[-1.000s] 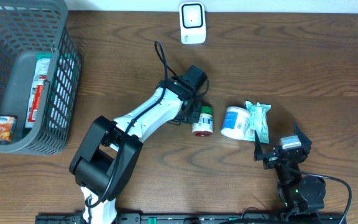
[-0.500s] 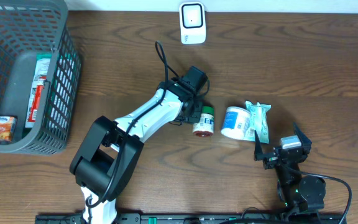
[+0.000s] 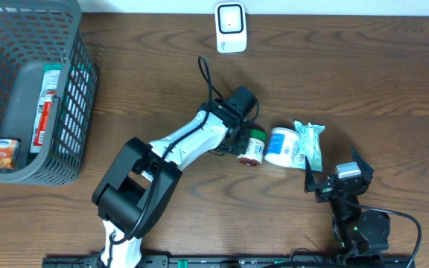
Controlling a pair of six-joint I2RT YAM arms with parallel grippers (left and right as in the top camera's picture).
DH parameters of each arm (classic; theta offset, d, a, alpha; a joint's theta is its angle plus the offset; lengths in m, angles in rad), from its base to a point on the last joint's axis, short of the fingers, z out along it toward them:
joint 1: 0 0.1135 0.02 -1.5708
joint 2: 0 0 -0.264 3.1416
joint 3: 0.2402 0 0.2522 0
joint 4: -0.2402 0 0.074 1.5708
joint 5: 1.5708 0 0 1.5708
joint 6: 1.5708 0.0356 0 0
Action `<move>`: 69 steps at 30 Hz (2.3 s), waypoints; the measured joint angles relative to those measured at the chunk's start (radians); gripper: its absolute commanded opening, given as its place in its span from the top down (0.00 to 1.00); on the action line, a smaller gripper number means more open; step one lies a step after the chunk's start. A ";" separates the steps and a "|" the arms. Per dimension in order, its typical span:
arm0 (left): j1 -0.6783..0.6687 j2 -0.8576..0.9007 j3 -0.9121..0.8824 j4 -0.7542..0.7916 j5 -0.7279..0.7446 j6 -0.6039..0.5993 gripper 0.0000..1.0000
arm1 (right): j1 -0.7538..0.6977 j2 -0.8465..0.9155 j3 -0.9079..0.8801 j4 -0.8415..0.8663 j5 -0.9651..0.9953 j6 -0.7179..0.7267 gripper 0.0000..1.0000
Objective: Scan the item barcode
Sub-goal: 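Hold the jar near the scanner and set it left of the tub, then open the left gripper and swing it back to the basket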
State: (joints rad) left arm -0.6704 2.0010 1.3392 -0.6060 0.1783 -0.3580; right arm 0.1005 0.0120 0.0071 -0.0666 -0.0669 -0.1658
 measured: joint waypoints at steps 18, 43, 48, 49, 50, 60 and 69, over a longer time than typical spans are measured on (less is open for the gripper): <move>0.000 0.002 0.000 0.058 0.074 -0.004 0.78 | 0.000 0.000 0.000 0.000 0.000 0.000 0.01; 0.011 0.002 0.000 0.072 -0.091 -0.004 0.75 | 0.000 0.000 0.000 0.000 0.000 0.000 0.01; 0.023 0.002 0.000 0.072 -0.111 -0.004 0.75 | 0.000 0.000 0.000 0.000 0.000 0.000 0.01; 0.025 0.002 0.000 0.072 -0.112 -0.004 0.75 | 0.000 0.000 0.000 0.000 0.000 0.000 0.01; 0.027 0.002 0.000 0.072 -0.115 -0.004 0.75 | 0.000 0.000 0.000 0.000 0.000 0.000 0.01; 0.049 0.002 0.000 0.072 -0.129 -0.002 0.75 | 0.000 0.000 0.000 0.000 0.000 0.000 0.01; 0.114 -0.075 0.074 -0.038 -0.138 0.029 0.73 | 0.000 0.000 0.000 0.000 0.000 0.000 0.01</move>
State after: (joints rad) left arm -0.5560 1.9263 1.4128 -0.6437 0.0399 -0.3290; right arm 0.1005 0.0120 0.0071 -0.0669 -0.0669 -0.1658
